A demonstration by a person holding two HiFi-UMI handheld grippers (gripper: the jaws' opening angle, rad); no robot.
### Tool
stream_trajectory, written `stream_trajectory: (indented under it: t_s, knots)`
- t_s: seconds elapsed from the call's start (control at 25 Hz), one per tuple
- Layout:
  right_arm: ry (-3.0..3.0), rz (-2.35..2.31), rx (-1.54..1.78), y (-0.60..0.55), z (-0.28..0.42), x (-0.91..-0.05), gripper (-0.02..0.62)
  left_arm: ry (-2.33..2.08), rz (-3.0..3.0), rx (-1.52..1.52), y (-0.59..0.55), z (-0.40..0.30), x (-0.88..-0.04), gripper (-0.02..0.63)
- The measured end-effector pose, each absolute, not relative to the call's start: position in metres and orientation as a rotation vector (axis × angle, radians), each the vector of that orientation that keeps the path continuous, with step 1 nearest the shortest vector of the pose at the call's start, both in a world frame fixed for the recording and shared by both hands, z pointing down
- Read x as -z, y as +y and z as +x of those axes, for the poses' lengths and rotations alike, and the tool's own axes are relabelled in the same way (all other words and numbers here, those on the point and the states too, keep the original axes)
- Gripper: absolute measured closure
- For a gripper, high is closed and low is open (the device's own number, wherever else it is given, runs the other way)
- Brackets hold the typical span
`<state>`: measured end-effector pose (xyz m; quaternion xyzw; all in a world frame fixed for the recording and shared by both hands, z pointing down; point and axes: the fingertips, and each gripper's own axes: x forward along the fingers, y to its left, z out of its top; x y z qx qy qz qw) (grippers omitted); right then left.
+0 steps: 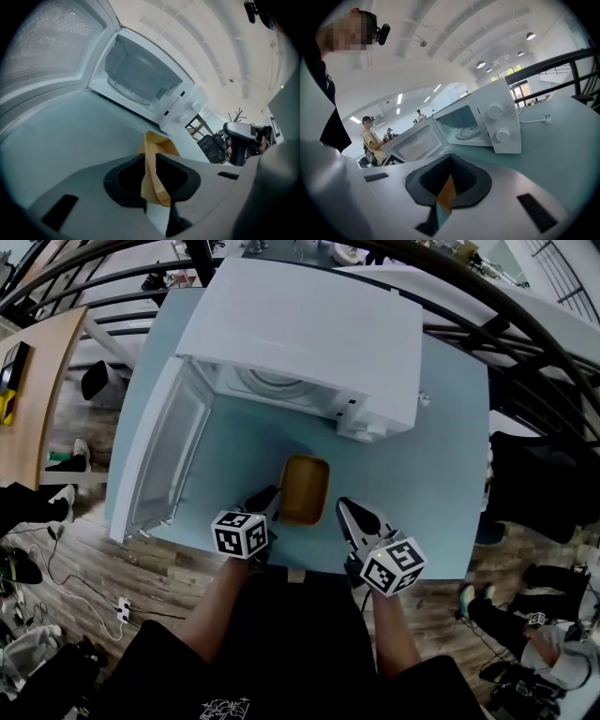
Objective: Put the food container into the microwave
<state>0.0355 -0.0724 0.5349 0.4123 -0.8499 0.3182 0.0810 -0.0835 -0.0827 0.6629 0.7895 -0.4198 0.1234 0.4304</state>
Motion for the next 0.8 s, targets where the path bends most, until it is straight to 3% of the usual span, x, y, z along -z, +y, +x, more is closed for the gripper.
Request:
stream_trajectory:
  t_s: [0.8]
  knots:
    - [-2.526,1.238,-0.975,-0.073,0.043,-0.54,0.589,-1.061,1.888,-0.304,-0.081,-0.084,-0.676,0.557]
